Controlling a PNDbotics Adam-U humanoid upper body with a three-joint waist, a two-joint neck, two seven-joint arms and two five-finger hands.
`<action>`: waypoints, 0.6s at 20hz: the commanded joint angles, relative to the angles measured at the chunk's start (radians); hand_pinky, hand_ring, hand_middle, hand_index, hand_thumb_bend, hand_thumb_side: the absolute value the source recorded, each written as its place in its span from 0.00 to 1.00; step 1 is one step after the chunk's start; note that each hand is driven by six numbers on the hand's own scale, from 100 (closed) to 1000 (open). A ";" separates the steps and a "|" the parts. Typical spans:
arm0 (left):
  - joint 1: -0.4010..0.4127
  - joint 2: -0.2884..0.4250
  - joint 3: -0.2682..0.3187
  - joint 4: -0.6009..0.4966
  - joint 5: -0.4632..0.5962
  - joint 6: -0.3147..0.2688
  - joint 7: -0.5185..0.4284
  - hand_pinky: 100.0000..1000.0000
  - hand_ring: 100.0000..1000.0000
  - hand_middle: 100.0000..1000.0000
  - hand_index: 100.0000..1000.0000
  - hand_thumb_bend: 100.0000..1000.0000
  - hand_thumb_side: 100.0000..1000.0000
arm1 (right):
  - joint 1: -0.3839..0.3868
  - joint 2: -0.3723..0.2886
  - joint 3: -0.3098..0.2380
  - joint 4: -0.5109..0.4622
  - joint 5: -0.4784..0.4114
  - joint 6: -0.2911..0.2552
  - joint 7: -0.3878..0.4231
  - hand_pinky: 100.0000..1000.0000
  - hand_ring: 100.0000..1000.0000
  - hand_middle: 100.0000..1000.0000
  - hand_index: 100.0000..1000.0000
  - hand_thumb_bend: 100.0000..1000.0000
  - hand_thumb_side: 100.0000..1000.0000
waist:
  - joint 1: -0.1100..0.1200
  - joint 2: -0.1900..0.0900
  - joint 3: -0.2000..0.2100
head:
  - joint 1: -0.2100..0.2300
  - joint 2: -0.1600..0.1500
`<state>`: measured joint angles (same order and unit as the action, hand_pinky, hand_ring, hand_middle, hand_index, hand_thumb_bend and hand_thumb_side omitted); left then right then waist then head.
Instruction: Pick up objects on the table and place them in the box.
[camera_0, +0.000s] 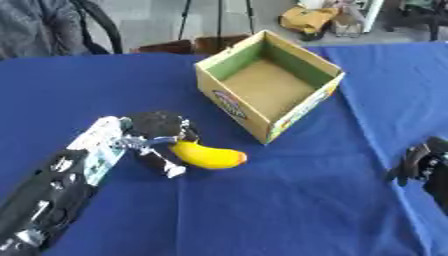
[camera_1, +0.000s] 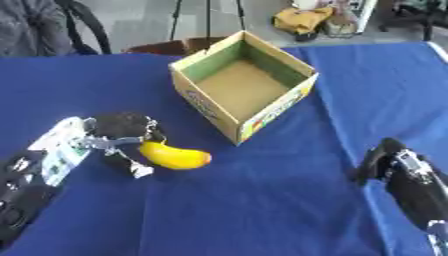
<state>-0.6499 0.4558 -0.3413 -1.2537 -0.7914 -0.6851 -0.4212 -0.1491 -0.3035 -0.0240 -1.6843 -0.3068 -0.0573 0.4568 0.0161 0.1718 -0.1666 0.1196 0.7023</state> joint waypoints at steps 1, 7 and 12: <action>-0.021 0.038 0.012 -0.035 0.039 -0.093 -0.124 0.49 0.43 0.40 0.65 0.00 0.22 | -0.008 -0.017 -0.005 -0.021 -0.004 -0.001 0.000 0.45 0.30 0.24 0.44 0.00 0.77 | -0.001 -0.017 0.000 | -0.004 -0.008; -0.028 0.061 0.020 -0.051 0.083 -0.079 -0.147 0.49 0.43 0.40 0.66 0.00 0.20 | -0.007 -0.019 -0.005 -0.020 -0.003 -0.002 0.001 0.45 0.30 0.24 0.44 0.00 0.77 | 0.000 -0.018 0.000 | -0.005 -0.011; -0.049 0.088 0.023 -0.058 0.093 -0.080 -0.149 0.49 0.43 0.40 0.66 0.00 0.20 | -0.009 -0.020 -0.005 -0.020 -0.004 -0.003 0.001 0.45 0.30 0.24 0.44 0.00 0.77 | 0.001 -0.018 -0.004 | -0.006 -0.016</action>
<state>-0.6766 0.5092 -0.3340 -1.2905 -0.7050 -0.6503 -0.4561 -0.1490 -0.3036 -0.0240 -1.6843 -0.3068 -0.0583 0.4578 0.0171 0.1705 -0.1709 0.1157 0.6973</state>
